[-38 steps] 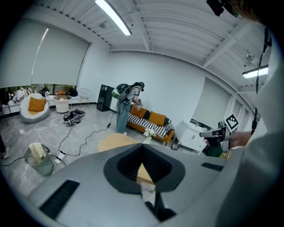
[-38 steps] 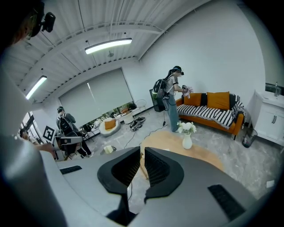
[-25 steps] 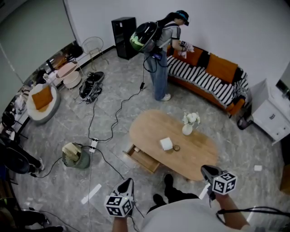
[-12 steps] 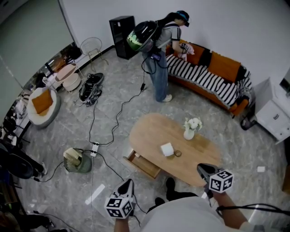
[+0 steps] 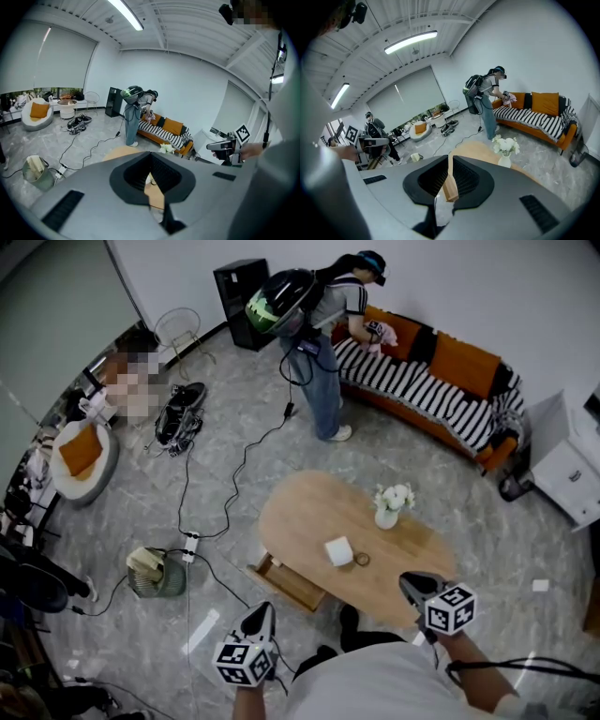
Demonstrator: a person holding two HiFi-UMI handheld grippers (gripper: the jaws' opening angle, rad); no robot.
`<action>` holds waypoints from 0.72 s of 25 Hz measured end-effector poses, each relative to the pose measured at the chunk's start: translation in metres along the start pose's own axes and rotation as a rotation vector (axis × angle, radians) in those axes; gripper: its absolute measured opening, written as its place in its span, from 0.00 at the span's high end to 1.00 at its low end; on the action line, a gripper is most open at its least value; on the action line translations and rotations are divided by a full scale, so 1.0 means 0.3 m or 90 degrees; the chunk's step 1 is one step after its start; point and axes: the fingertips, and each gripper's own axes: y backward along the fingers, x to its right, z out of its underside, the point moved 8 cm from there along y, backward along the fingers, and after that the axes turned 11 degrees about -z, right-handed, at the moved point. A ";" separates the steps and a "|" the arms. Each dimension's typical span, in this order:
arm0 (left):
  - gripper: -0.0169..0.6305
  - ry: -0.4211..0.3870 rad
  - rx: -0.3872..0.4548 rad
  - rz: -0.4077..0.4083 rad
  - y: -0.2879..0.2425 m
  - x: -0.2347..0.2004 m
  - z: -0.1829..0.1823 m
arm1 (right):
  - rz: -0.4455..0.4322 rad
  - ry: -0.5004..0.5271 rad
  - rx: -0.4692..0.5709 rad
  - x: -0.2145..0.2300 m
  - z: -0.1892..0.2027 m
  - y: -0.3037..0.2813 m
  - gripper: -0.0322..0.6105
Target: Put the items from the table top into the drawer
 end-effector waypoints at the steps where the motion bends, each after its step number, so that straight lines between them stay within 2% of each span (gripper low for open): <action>1: 0.97 -0.001 -0.004 -0.002 -0.019 0.008 -0.007 | -0.003 0.001 -0.004 0.017 -0.007 -0.007 0.87; 10: 0.97 -0.012 -0.041 -0.002 -0.153 0.085 -0.040 | -0.020 -0.011 -0.036 0.152 -0.018 -0.036 0.87; 18: 0.97 -0.032 -0.096 0.006 -0.270 0.028 -0.003 | -0.016 -0.037 -0.055 0.141 0.041 -0.124 0.87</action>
